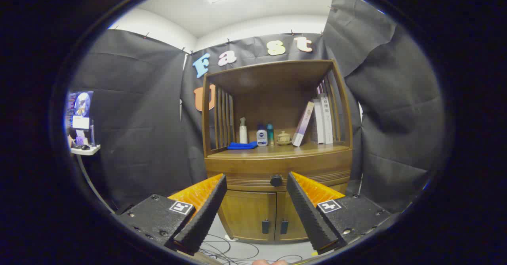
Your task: Pull open the drawer, take out the items inside it, and place them on the countertop above the cabinet.
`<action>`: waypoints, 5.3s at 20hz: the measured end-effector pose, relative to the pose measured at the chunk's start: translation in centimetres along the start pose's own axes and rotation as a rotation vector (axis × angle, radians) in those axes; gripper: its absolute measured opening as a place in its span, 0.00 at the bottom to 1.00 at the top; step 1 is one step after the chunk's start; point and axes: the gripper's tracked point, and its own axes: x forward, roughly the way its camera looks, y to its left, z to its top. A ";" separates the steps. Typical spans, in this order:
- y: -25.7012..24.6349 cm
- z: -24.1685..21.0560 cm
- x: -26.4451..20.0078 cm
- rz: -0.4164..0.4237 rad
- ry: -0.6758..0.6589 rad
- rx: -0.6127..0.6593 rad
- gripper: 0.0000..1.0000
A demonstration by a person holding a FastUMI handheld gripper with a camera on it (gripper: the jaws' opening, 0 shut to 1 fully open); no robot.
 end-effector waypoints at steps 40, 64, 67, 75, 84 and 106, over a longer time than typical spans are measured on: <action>-7.7 -11.0 23.8 -0.174 0.216 -0.026 0.94; -7.4 -12.3 20.8 -0.203 0.236 -0.041 0.35; -7.0 -12.2 18.7 -0.200 0.238 -0.034 0.35; -5.7 -12.3 12.5 -0.171 0.256 -0.025 0.35; -4.5 -13.3 6.8 -0.127 0.280 -0.016 0.35; -2.0 -10.2 0.6 0.037 0.345 -0.016 0.65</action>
